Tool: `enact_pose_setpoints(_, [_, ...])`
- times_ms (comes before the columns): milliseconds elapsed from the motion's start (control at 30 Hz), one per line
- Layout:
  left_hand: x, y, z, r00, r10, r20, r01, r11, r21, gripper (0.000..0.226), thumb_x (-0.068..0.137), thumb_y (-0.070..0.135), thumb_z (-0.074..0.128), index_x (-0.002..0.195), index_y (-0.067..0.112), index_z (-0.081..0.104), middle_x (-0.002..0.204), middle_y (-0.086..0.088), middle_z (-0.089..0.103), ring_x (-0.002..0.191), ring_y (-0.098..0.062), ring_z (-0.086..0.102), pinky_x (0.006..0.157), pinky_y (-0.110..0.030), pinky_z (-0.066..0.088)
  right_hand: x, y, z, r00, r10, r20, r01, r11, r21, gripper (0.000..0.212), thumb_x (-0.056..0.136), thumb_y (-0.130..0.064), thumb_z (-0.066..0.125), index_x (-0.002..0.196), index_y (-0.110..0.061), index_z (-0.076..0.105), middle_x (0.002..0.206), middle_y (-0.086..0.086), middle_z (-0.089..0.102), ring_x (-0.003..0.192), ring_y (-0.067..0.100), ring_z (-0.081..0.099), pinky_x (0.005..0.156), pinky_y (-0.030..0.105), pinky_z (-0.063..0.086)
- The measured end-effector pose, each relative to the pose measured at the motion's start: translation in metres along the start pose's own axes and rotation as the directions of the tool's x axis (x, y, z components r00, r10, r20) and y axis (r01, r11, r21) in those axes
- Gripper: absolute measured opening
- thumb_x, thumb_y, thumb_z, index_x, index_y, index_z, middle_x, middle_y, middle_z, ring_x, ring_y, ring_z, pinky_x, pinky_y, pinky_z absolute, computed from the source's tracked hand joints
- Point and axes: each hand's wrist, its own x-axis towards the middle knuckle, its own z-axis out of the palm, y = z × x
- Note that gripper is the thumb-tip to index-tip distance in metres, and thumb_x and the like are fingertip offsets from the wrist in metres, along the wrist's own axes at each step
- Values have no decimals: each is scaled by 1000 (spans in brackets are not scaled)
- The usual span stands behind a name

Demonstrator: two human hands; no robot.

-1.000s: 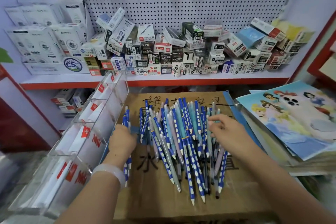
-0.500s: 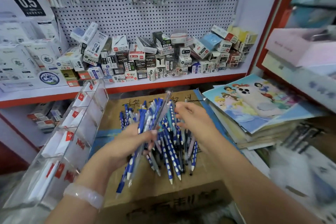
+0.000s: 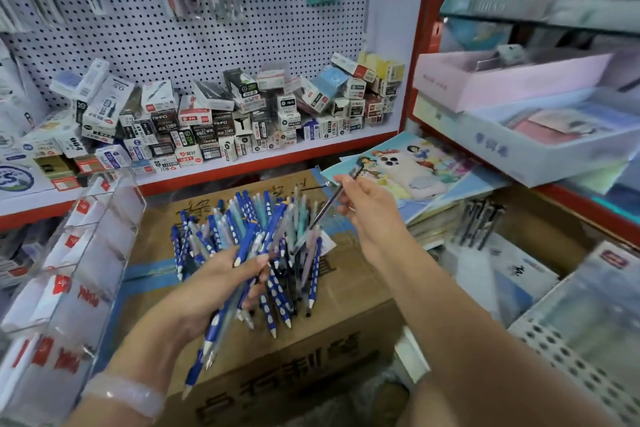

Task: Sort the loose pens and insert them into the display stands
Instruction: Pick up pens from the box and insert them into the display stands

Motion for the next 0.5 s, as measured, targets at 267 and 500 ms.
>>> enact_pose_setpoints(267, [22, 15, 50, 977, 94, -193, -115, 989, -97, 18, 92, 24, 50, 85, 7, 53, 57, -6, 48, 46, -17, 40, 52, -32, 33, 13, -29, -164, 905, -315, -285, 119, 832, -541, 14, 94, -13, 53, 81, -8, 52, 77, 11, 62, 73, 25, 64, 75, 37, 55])
enact_pose_setpoints(500, [63, 63, 133, 929, 144, -340, -239, 936, -257, 20, 97, 20, 46, 78, 14, 49, 60, 0, 49, 41, -10, 43, 42, -24, 38, 26, -42, -216, 867, -400, -298, 99, 724, -683, 7, 96, -12, 47, 91, -14, 52, 90, 17, 67, 82, 29, 66, 80, 47, 55])
